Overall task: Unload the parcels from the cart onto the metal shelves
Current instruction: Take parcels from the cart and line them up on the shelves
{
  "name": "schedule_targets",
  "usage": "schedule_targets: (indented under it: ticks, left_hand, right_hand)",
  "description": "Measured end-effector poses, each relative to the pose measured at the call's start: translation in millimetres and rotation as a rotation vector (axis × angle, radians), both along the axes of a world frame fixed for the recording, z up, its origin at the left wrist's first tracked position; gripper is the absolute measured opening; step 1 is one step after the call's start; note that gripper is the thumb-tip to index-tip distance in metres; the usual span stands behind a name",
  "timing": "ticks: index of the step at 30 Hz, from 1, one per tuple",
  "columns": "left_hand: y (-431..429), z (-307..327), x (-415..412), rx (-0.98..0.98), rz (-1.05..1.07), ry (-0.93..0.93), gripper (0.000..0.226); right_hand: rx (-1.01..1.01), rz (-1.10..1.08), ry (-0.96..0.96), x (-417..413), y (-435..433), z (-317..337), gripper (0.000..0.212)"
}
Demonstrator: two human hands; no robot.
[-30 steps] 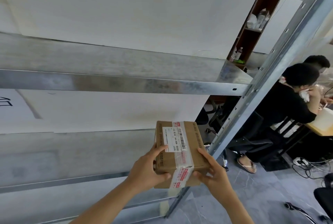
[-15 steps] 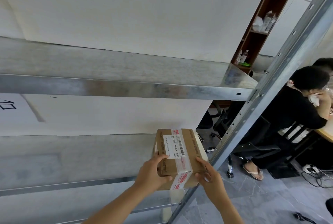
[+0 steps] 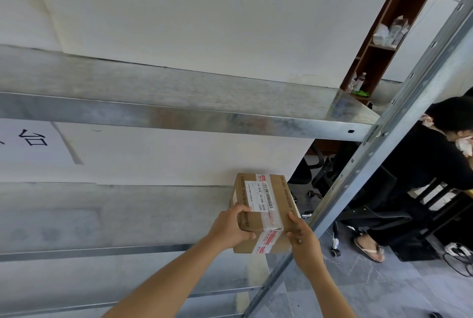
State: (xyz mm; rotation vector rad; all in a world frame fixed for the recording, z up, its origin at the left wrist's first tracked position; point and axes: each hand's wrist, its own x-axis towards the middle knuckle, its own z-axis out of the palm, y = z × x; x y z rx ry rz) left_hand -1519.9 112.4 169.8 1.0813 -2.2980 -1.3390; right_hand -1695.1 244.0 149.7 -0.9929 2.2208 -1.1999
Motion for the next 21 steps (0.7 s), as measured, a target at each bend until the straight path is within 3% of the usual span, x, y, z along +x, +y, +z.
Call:
schedule_targets:
  ticks: [4, 8, 12, 18, 21]
  left_hand:
    - [-8, 10, 10, 0.097, -0.163, -0.085, 0.084]
    - [-4, 2, 26, -0.021, -0.295, -0.218, 0.106]
    - [4, -7, 49, -0.058, -0.156, -0.194, 0.093]
    - [-21, -8, 98, -0.016, -0.005, -0.368, 0.065]
    - [-35, -6, 126, -0.011, 0.05, -0.403, 0.062]
  right_hand:
    - [0.12, -0.011, 0.093, 1, -5, 1, 0.053]
    - [0.211, -0.01, 0.192, 6, -7, 6, 0.052]
    - [0.191, -0.03, 0.128, 10, -12, 12, 0.052]
    - [0.197, 0.026, -0.019, 6, -18, 28, 0.048]
    - [0.342, 0.11, 0.112, 2, -29, 40, 0.041]
